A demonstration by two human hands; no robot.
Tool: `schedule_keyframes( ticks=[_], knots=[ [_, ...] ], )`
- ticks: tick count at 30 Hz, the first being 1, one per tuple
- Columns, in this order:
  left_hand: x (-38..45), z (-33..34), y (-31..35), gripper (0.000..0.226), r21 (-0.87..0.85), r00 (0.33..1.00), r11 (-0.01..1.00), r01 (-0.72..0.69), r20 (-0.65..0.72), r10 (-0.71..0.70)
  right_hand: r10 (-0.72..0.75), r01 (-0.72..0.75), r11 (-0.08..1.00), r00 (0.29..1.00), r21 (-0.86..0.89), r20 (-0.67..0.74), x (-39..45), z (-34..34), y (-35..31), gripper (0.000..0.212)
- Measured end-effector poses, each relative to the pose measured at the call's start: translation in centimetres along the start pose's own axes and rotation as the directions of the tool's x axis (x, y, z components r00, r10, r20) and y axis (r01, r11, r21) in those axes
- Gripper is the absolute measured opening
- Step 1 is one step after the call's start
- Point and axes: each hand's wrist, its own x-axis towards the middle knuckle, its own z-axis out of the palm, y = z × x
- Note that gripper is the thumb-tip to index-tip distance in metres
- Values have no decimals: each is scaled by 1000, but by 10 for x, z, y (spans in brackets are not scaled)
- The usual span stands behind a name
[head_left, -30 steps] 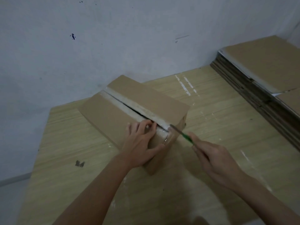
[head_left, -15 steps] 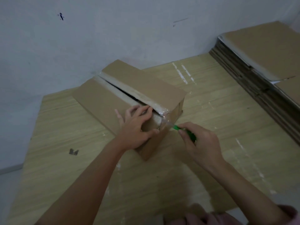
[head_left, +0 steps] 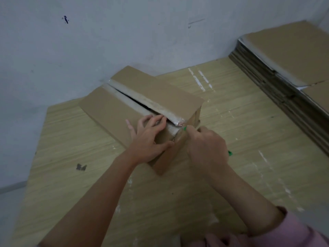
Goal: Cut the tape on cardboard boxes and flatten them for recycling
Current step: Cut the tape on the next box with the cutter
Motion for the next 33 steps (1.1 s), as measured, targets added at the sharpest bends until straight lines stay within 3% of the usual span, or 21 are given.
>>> schedule_keyframes(
  ticks=[3,5,8,12,15,21,29,33],
  knots=[
    [1,-1,2,94,-11,1000,1000,13,5,-13,56,-55,998,998,36,-29,16,4,9,29],
    [2,-2,2,92,11,1000,1000,15,-3,-15,4,-3,998,1000,69,-19,19,3,20,27],
    [6,0,-2,90,-21,993,999,-25,-114,23,7,-9,971,1000,237,10,10,-5,30,11],
    [12,6,-4,71,-83,948,989,-120,-304,89,122,-300,801,929,518,350,3,-15,31,16],
    [15,9,-3,68,-75,939,988,-137,-329,105,164,-434,678,876,593,454,6,-16,30,18],
    [15,7,-1,65,-99,943,988,-115,-325,77,213,-597,502,787,626,579,15,-12,24,24],
    [15,5,-2,53,-191,958,977,-89,-284,32,185,-608,523,766,598,616,22,-11,9,25],
    [16,4,-1,32,-244,965,967,-76,-261,11,188,-627,493,753,603,630,18,-14,12,22]
  ],
)
